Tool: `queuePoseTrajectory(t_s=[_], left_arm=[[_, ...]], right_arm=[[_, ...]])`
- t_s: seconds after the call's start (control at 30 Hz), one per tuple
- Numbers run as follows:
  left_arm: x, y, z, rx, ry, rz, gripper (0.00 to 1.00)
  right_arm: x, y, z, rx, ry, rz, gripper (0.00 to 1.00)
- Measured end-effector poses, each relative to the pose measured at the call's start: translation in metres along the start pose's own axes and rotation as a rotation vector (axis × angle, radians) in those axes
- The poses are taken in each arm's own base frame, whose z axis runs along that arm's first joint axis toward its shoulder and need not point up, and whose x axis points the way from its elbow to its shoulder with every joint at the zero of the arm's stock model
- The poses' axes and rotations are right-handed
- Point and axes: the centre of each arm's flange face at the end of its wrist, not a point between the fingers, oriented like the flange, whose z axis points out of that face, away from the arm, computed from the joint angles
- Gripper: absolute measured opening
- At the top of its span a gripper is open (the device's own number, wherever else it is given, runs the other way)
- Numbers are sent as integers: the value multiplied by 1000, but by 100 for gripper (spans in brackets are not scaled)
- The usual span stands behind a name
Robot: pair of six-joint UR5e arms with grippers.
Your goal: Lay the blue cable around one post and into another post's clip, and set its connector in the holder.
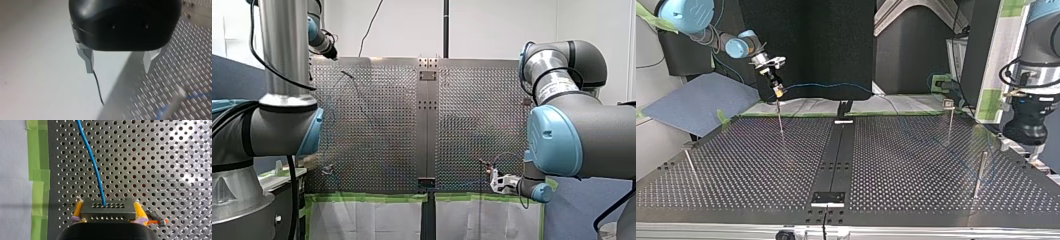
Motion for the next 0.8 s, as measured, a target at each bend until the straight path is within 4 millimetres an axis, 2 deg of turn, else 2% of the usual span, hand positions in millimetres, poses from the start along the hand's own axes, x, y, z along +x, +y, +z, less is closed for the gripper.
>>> queuePoseTrajectory(t_s=[0.1, 0.27, 0.53, 0.8], left_arm=[[-4, -9, -5, 25, 17, -1, 98], [9, -13, -1, 46, 90, -12, 98], [32, -1, 8, -26, 187, -18, 98], [38, 3, 12, -51, 214, -7, 98]], right_arm=[[0, 0, 1, 0, -1, 0, 0], [1, -1, 3, -5, -3, 2, 0], [1, -2, 4, -2, -4, 3, 0], [1, -4, 5, 1, -4, 4, 0]])
